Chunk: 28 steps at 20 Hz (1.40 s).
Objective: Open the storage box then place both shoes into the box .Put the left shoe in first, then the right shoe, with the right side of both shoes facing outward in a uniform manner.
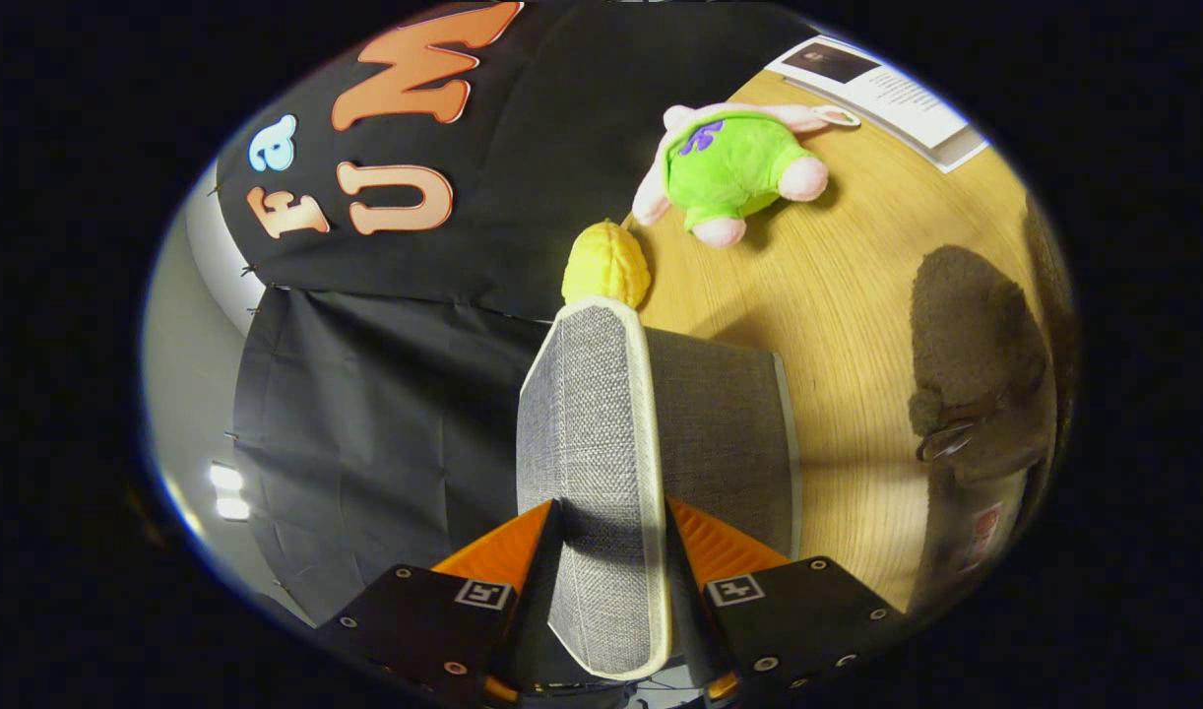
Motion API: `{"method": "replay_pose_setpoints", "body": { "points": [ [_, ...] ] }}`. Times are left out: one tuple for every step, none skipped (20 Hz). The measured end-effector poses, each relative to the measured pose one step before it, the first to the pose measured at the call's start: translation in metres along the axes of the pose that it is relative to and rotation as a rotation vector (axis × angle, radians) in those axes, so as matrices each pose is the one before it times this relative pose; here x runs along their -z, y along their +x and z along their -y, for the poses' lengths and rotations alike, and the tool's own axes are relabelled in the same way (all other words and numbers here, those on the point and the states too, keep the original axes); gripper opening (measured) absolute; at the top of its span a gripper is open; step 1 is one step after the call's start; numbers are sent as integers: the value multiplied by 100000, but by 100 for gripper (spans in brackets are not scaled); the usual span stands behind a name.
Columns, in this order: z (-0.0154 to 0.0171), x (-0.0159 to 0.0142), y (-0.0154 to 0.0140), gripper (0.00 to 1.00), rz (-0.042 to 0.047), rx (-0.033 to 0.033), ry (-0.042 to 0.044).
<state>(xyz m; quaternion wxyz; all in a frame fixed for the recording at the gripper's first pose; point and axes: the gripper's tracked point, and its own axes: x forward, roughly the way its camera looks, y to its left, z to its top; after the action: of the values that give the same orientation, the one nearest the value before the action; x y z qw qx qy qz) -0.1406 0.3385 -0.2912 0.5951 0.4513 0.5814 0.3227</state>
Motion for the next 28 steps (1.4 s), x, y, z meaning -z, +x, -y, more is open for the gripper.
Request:
{"method": "replay_pose_setpoints", "body": {
  "points": [
    [-348, -457, -444, 47, 1381, -107, 859],
    [-177, -423, -398, 36, 1611, 475, 669],
    [-477, -544, -291, 22, 1476, -333, -130],
    [-617, -168, -229, 19, 367, -772, -562],
    [-619, 131, -153, 16, -636, -806, -573],
    [-592, -87, -280, 15, 100, 241, -1329],
    [-297, -42, -87, 12, -117, 879, -1897],
    [-450, -85, -204, 10, 262, 284, -1832],
    [-442, -162, -3, 8, 215, 220, -1160],
    [-674, -13, -189, 6, -171, -297, -268],
    [-920, -173, -74, 6, 417, -1154, -494],
    [-1153, -127, -327, 6, 333, -1455, -1264],
    [-1082, -148, -75, 6, 632, -1038, -1614],
    [-1144, -132, -157, 6, 478, -1261, -2034],
    [-1155, -179, 59, 6, 651, -846, -1685],
    [-1239, -54, 33, 6, 299, -1405, -1885],
    [-1150, -138, 161, 6, 529, -508, -1536],
    [-1211, 36, 269, 6, 26, -805, -2024],
    [-1157, -54, 351, 6, 486, -92, -2222],
    [-1013, -9, 582, 6, -128, -399, -2432],
    [-832, 113, 741, 6, -445, 522, -1710],
    [-819, 285, 643, 6, -589, -257, -1906],
    [-669, 173, 864, 6, -545, 604, -1463],
    [-626, 239, 873, 6, -529, 240, -965],
    [-702, 420, 800, 7, -968, -97, -604],
    [-661, 364, 888, 8, -940, -901, -676],
    [-695, 445, 868, 8, -953, -555, -811],
    [-604, 311, 787, 8, -947, -550, -755]
  ]
}}
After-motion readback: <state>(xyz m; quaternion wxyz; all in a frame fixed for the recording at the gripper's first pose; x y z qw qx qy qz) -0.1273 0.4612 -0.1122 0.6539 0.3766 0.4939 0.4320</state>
